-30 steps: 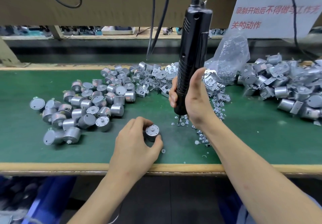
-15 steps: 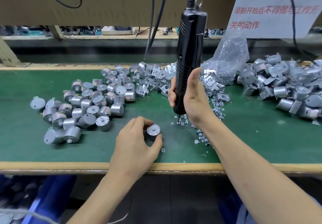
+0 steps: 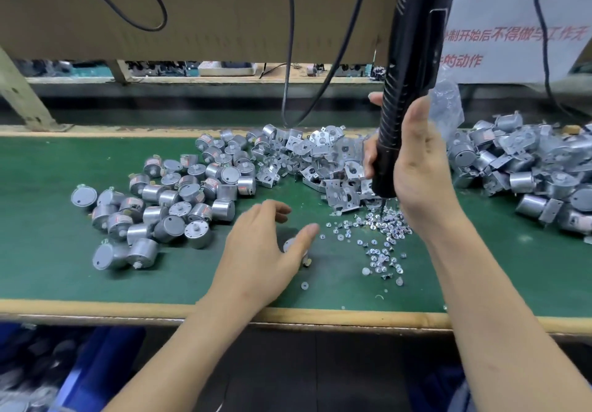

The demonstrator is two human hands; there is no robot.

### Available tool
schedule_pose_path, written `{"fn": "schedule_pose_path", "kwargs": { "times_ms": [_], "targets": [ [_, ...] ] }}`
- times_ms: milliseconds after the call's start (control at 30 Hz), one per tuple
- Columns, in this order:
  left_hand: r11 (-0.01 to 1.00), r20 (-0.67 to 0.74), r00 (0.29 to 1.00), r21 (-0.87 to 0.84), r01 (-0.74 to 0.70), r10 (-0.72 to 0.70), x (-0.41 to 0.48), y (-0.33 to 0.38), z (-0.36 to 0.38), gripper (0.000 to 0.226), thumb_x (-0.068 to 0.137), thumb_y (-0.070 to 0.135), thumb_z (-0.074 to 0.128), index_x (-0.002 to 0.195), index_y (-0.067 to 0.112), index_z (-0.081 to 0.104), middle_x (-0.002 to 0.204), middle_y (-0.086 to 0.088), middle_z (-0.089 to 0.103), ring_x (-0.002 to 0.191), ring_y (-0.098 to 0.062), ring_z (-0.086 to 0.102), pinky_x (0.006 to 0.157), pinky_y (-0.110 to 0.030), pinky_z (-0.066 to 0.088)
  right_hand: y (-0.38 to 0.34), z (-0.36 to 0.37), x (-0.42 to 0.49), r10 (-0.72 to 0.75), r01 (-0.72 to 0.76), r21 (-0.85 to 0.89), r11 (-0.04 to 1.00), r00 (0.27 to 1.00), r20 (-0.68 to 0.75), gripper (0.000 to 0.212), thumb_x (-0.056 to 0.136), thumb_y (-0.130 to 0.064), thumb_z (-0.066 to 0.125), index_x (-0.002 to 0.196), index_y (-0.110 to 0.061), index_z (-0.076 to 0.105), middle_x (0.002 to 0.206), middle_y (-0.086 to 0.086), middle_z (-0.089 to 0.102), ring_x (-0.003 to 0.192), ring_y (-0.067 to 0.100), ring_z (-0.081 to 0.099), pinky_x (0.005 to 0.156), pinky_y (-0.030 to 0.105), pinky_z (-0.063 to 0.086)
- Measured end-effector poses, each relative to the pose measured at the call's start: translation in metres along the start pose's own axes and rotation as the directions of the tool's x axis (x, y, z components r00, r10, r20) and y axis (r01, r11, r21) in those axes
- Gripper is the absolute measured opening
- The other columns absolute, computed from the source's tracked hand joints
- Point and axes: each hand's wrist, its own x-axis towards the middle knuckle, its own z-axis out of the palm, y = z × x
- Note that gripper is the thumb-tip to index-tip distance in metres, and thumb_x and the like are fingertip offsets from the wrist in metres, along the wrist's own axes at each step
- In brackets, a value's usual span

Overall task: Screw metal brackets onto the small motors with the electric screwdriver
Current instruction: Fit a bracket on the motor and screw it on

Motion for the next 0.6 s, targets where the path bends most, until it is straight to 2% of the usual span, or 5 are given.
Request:
{"fn": "schedule_pose_path", "kwargs": {
  "times_ms": [133,267,367,467,600],
  "targets": [
    [0.991,0.015,0.997,0.110,-0.079,0.078,0.052,0.013,0.010,0.052,0.089,0.051,0.061,0.128,0.017,0.054,0.125,-0.003,0.054,0.119,-0.022,0.047,0.103,-0.033,0.037,-0.012,-0.014,-0.001,-0.043,0.042,-0.084,0.996,0.999,-0.012,0.080,0.087,-0.068,0.047,0.115,0.007,0.051,0.071,-0.001,0.066,0.057,0.018,0.062,0.057,0.027,0.052],
    [0.930,0.115,0.972,0.285,-0.232,0.207,0.099,0.029,0.027,0.063,0.091,0.049,0.059,0.145,0.021,0.039,0.153,-0.011,0.031,0.139,-0.031,0.027,0.112,-0.046,0.031,-0.023,-0.022,0.001,-0.057,0.052,-0.187,0.981,0.998,-0.022,0.048,0.100,-0.054,0.052,0.103,-0.006,0.060,0.084,-0.002,0.074,0.068,0.018,0.072,0.066,0.027,0.056],
    [0.864,0.308,0.916,0.353,-0.359,0.255,0.124,0.033,0.032,0.066,0.094,0.048,0.051,0.153,0.035,0.025,0.165,-0.004,0.008,0.149,-0.030,0.010,0.114,-0.059,0.021,-0.029,-0.023,0.000,-0.066,0.059,-0.187,0.981,0.997,-0.036,0.031,0.100,-0.043,0.058,0.103,-0.011,0.060,0.091,0.001,0.075,0.077,0.022,0.075,0.070,0.029,0.058],
    [0.831,0.491,0.840,0.350,-0.433,0.231,0.137,0.035,0.032,0.056,0.097,0.043,0.041,0.151,0.042,0.028,0.163,-0.004,0.016,0.147,-0.030,0.022,0.114,-0.057,0.023,-0.034,-0.020,-0.002,-0.083,0.081,-0.167,0.983,0.996,-0.007,0.030,0.095,-0.046,0.062,0.103,-0.017,0.059,0.094,0.003,0.074,0.080,0.026,0.074,0.071,0.032,0.058],
    [0.832,0.467,0.846,0.340,-0.439,0.256,0.136,0.028,0.021,0.040,0.093,0.032,0.046,0.132,0.034,0.051,0.130,-0.007,0.045,0.112,-0.029,0.052,0.097,-0.042,0.044,-0.034,-0.015,-0.004,-0.080,0.080,-0.166,0.983,0.997,0.009,0.035,0.094,-0.049,0.062,0.101,-0.015,0.059,0.085,0.000,0.071,0.070,0.019,0.070,0.070,0.034,0.058]
  ]
}}
